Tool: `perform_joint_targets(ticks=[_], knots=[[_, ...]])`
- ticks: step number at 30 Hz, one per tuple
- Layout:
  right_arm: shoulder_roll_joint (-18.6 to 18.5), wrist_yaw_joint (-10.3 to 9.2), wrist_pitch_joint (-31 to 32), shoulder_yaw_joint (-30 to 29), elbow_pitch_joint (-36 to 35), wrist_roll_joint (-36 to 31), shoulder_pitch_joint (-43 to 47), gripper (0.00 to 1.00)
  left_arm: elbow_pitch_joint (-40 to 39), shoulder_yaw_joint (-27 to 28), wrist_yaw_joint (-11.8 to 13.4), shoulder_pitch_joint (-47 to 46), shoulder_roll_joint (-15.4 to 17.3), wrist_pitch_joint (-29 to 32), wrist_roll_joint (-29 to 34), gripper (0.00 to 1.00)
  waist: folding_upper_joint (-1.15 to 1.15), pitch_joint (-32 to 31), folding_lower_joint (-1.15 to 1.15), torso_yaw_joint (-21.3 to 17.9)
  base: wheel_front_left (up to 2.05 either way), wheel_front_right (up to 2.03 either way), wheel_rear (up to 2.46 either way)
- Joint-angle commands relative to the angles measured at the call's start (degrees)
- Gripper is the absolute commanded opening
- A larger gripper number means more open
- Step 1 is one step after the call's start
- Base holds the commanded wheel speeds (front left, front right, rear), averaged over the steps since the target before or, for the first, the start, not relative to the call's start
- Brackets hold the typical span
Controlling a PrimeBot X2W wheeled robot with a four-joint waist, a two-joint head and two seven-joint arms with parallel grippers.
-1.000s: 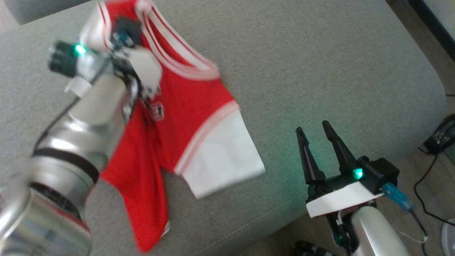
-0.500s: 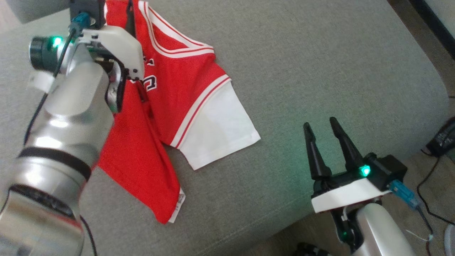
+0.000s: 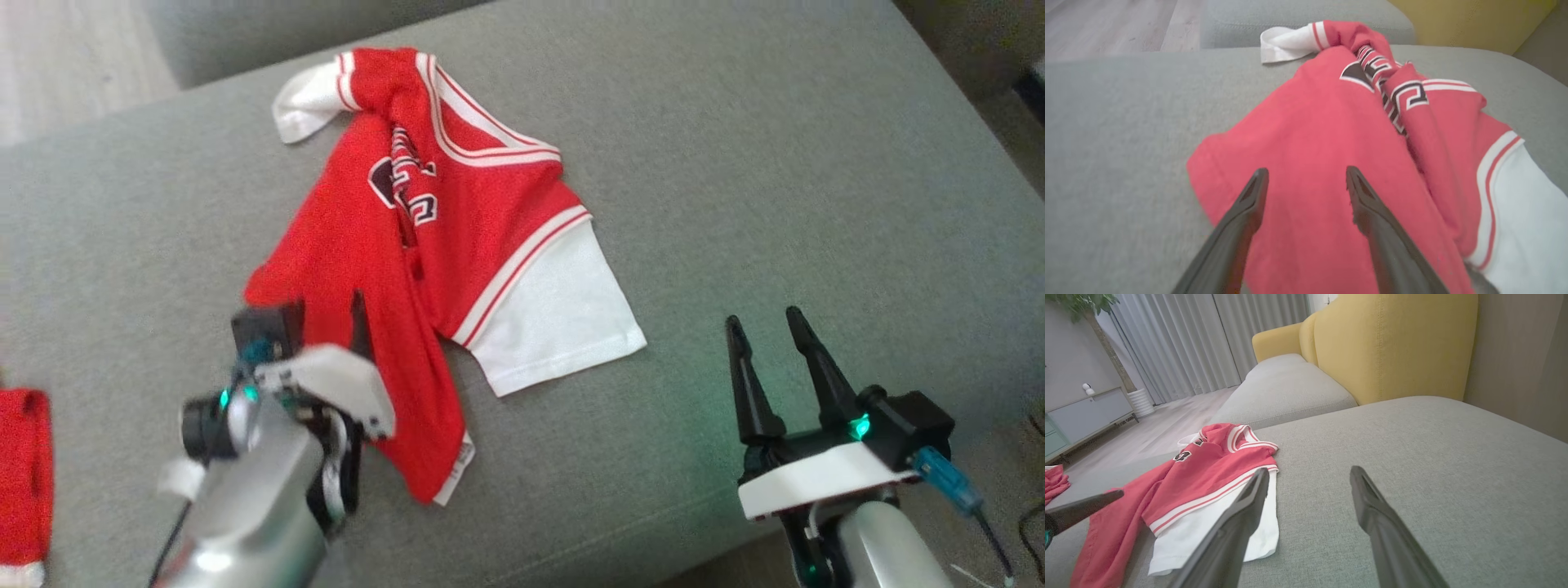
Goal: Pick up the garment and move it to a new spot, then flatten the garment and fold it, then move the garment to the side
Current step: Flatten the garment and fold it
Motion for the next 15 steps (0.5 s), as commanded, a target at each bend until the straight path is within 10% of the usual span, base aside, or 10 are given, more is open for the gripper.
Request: perform_joint_targets(ticks=[1, 15], knots=[[-0.2, -0.04, -0.6, 0.8, -1.9, -0.4, 0.3, 1.00, -3.3, 1.8, 0.9, -0.1, 1.8, 0.3, -0.7, 1.00, 0.00, -1.2, 0.00, 1.4, 0.00, 0.00, 0.00], [-0.2, -0.04, -0.6, 1.2, -2.1, -1.0, 0.5, 1.00, -13.4, 1.2, 3.6, 10.2, 3.4, 8.3, -5.3, 1.00, 0.00, -0.8, 0.00, 2.8, 0.00, 0.00, 0.00]])
